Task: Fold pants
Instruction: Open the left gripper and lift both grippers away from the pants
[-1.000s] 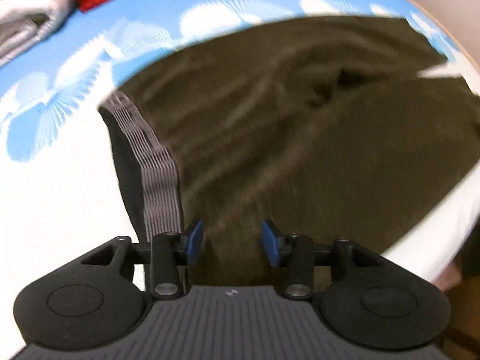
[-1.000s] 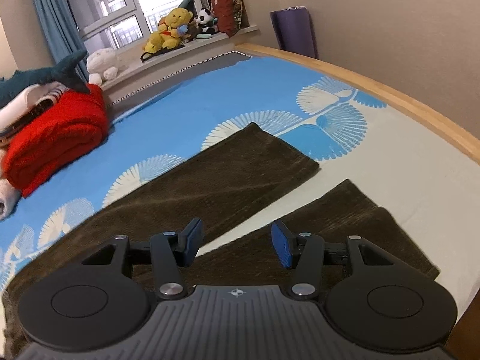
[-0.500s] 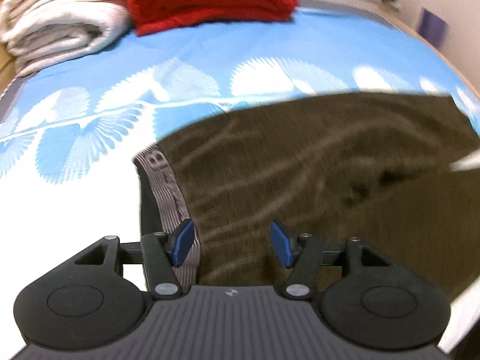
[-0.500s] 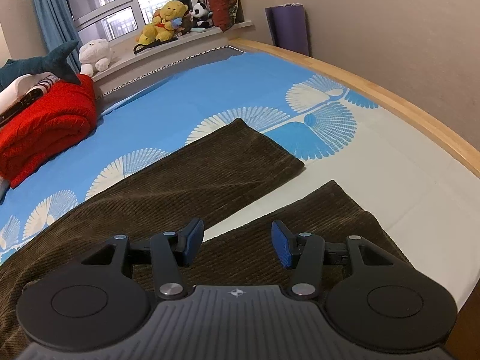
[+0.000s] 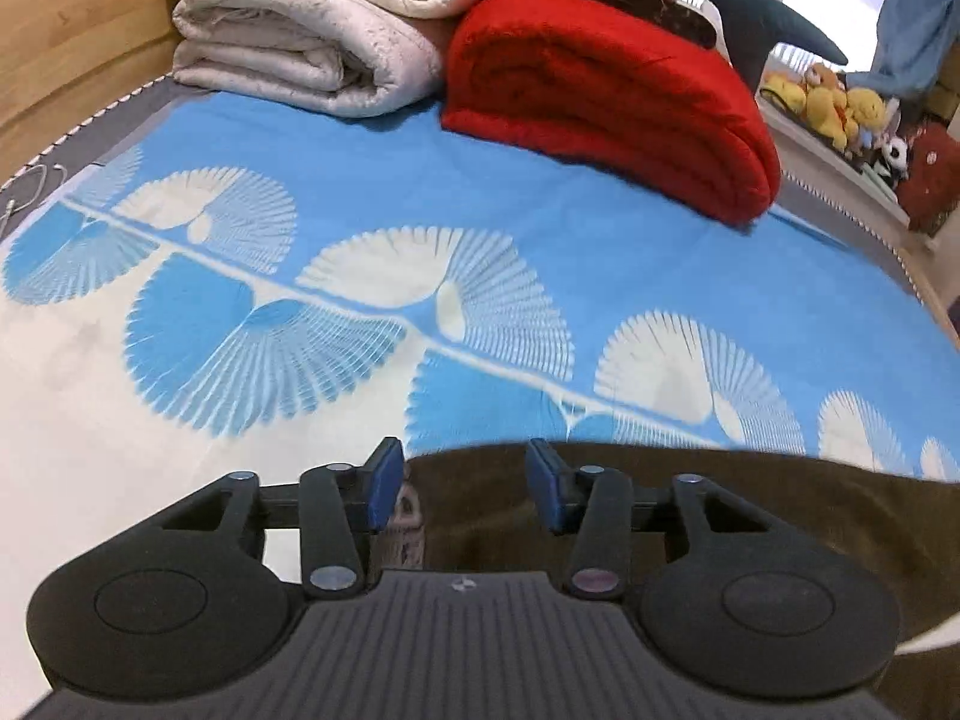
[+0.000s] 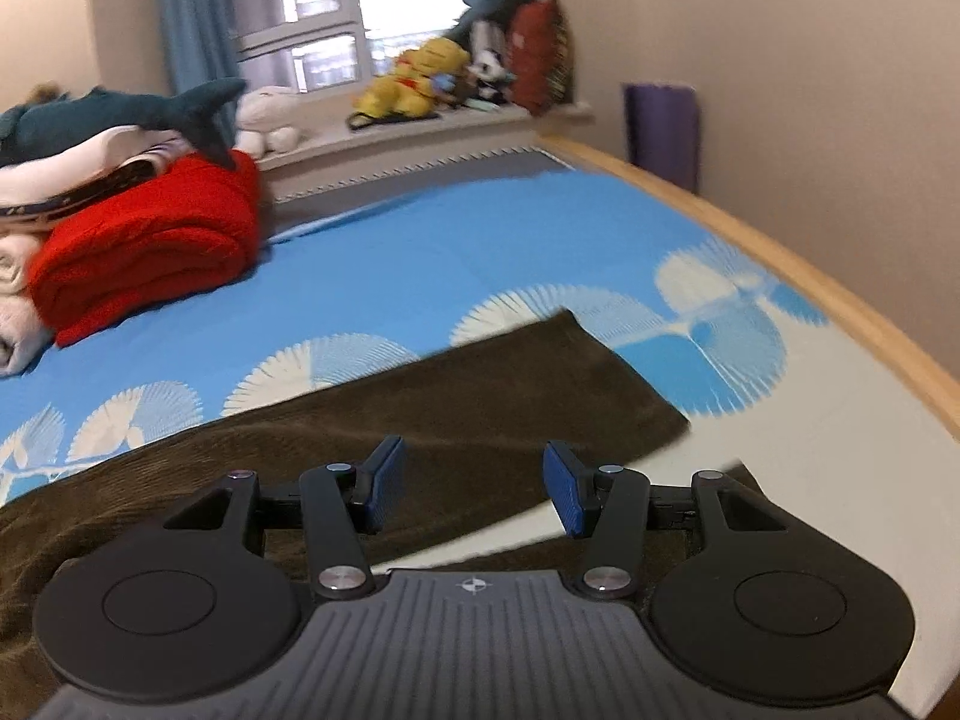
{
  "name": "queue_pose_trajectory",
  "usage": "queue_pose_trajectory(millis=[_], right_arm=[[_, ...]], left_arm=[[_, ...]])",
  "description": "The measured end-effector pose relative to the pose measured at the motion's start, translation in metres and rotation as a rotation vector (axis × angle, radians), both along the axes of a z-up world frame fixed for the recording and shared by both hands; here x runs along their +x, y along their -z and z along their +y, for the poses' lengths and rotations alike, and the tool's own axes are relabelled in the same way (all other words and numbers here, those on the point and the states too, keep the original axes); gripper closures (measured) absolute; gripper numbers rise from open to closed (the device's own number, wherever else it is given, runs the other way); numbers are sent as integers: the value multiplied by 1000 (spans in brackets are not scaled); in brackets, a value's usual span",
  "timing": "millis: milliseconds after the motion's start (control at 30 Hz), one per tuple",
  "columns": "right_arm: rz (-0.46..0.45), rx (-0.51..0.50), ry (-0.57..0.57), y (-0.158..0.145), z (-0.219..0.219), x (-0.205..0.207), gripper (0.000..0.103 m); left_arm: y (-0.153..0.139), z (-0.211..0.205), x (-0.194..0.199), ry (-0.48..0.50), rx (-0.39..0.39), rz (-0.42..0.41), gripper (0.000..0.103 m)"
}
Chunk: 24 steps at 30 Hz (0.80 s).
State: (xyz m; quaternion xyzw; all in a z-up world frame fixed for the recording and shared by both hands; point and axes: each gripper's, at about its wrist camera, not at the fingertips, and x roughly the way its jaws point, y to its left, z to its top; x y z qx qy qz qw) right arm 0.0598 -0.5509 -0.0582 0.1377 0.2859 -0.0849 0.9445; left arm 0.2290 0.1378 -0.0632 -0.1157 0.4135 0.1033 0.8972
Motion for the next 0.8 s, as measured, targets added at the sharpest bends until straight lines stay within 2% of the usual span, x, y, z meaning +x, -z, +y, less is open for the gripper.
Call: queue_pose_trajectory(millis=[100,200,267,333,600,667,700,733,800], right_arm=[[-15,-48,-46,-6,16,8,48],[-10,-108,-89,-7,30,17,46],[-5,-123,-126,-7,35,23,46],[0,-133,-151,-6,37,27,46],[44,-60,-134,3,20,39,46],[54,-39,-122,6,16,41,46],[57,-35,-122,7,16,42,46],[58,-34,-125,7,17,43,46],[56,-41,-132,8,19,43,46]], left_arm=[[33,-3,19,47,-20,-2,54],[60,-10,42,130,36,21,51],[72,-11,55,171,83,13,44],[85,-8,69,200,95,29,30],[123,-17,102,374,51,170,30],[128,-25,105,402,112,188,37],[130,-28,105,404,123,199,62],[129,-29,104,413,114,206,79],[117,-38,96,431,158,182,90]])
